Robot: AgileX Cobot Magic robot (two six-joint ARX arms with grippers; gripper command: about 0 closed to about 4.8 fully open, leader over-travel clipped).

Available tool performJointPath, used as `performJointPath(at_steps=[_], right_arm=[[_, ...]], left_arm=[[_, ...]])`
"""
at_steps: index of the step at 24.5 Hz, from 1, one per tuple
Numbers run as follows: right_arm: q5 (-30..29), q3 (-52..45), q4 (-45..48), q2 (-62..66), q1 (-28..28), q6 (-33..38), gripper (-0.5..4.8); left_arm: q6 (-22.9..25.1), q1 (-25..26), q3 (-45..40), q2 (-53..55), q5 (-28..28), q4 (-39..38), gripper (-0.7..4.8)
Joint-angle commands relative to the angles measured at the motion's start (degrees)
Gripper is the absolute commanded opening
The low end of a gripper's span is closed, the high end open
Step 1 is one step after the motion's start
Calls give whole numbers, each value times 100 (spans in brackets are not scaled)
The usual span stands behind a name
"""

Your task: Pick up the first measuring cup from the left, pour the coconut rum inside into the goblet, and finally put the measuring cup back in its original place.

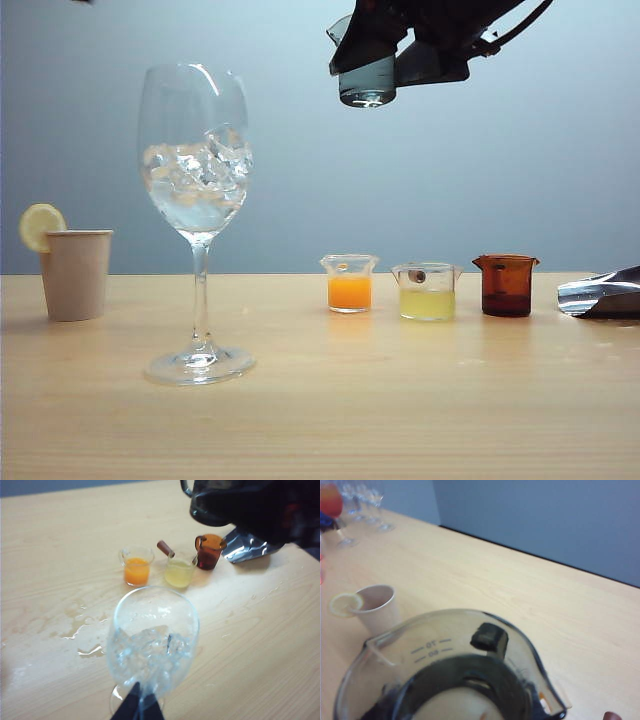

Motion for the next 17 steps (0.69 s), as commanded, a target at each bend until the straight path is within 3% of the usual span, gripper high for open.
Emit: performJointPath(at_steps=[1,11,17], right_arm=[[-164,26,-46,-127,90,-85,135],[-262,26,-68,-120,857,-439,135],[-240,50,-160,-114,901,-564,135]], left_arm=[[-42,-9,22,278,238,310,-5],[-42,-7,68,413,188,-79,-5],[-37,-4,433,422,-199,-431,-6]])
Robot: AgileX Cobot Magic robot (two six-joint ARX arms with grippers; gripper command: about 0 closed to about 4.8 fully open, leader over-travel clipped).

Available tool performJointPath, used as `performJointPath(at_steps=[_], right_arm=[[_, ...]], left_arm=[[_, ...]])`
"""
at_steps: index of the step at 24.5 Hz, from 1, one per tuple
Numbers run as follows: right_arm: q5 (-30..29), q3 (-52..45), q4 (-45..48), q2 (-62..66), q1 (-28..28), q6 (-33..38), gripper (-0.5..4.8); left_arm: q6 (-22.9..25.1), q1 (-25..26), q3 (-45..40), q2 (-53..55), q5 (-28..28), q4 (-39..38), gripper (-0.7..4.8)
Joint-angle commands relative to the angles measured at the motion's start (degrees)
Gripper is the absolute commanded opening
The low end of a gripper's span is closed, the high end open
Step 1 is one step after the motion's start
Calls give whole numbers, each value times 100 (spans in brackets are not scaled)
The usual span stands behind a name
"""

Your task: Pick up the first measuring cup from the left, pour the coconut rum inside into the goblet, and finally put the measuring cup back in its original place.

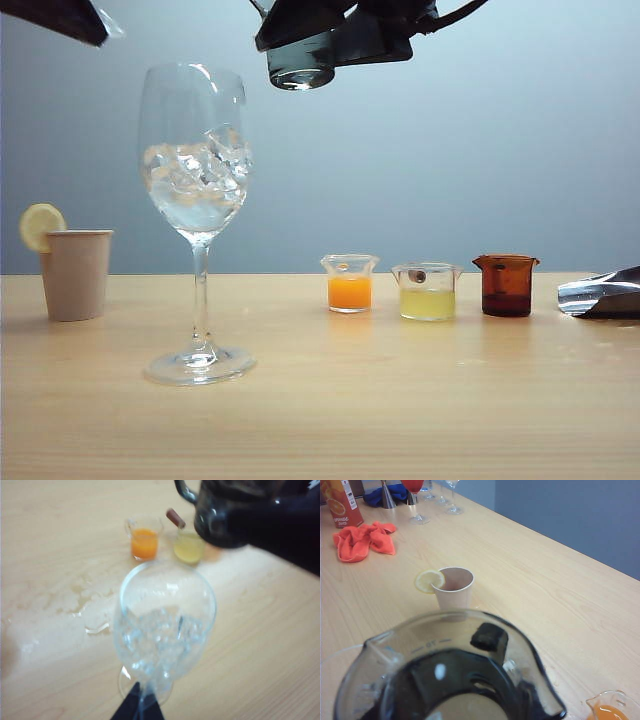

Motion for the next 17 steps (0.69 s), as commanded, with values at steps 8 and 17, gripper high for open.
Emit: performJointPath(at_steps=[8,17], right_arm=[[11,52,76,-26,9,-197,134],[9,66,111,-26,24,-466,134]], left_arm=[[-33,-7,424,138,-149,20,-5],[-33,-2,426,136,-168,15,-5]])
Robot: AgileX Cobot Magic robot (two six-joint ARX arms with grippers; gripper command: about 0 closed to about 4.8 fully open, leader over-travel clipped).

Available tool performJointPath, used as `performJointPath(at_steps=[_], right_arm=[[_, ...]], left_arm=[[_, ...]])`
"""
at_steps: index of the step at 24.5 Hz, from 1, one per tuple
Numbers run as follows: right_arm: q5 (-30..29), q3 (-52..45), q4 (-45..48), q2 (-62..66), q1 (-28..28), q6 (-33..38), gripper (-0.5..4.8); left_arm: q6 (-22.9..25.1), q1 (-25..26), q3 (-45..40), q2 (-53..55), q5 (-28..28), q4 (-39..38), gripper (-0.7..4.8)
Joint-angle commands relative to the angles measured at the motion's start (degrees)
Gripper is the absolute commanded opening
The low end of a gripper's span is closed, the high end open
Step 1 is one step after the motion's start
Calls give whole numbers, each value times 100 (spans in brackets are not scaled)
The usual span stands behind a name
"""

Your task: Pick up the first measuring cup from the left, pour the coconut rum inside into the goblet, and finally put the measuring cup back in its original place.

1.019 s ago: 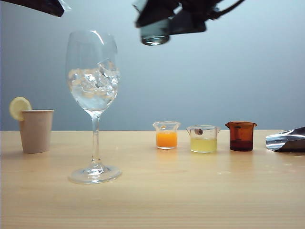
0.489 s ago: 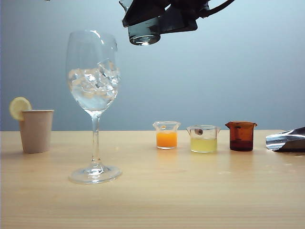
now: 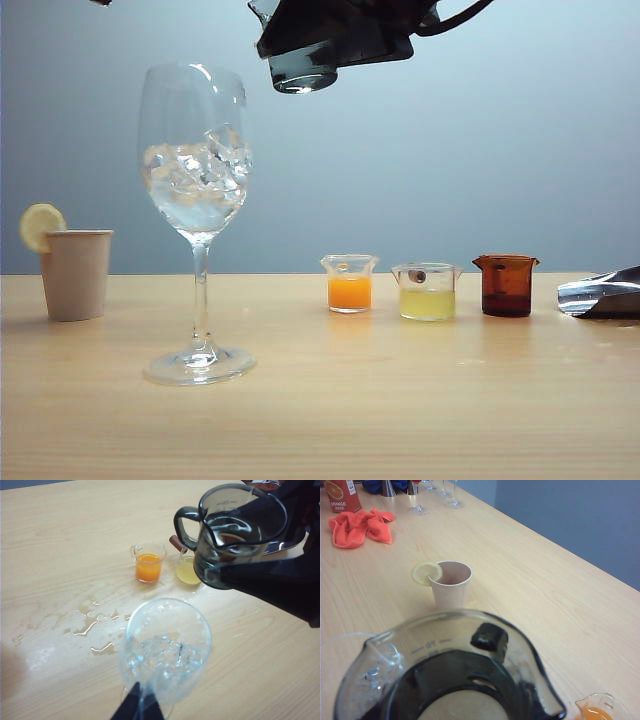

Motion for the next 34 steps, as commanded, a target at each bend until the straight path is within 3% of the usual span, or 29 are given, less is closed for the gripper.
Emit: performJointPath(at_steps=[1,21,31,34], right_arm=[[4,59,240,-26,81,-57,134],[85,68,623,109,181,-350,134],[216,81,616,114,197,-953,135],[245,295,262,120,203,-1515,135]], left_arm=[[-33,-2,22,-13,-17,17,-5],[-33,-4,20,-15,-17,33,-5],[-33,-4,20,-13,-17,33,-5],[-33,-4,20,-13,-17,33,-5]])
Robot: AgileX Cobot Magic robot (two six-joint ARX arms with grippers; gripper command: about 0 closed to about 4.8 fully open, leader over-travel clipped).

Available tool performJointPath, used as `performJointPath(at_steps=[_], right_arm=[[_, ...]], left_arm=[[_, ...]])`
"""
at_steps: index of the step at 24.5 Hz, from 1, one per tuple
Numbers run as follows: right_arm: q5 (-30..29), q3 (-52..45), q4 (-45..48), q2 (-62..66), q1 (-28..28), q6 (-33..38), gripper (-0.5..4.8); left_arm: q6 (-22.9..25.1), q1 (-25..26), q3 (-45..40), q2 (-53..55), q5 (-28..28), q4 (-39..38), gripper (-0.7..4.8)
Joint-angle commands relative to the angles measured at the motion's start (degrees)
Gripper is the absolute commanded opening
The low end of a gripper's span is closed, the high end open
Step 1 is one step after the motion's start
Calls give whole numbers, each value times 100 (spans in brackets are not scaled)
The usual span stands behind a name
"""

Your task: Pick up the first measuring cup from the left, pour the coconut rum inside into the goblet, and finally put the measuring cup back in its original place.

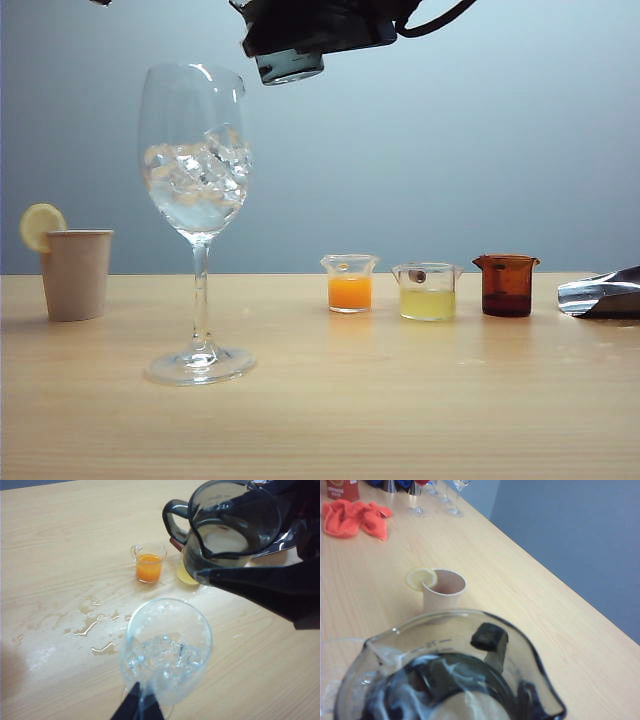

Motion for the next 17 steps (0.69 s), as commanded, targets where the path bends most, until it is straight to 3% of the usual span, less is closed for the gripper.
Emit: performJointPath(at_steps=[1,17], right_arm=[[24,278,-96,-9,28,-649,135],[26,422,-667,11,33,-1281,135]], left_arm=[[-33,-2,20,-11,-15,28,-5],[-33,-4,20,-11,-15,31,-5]])
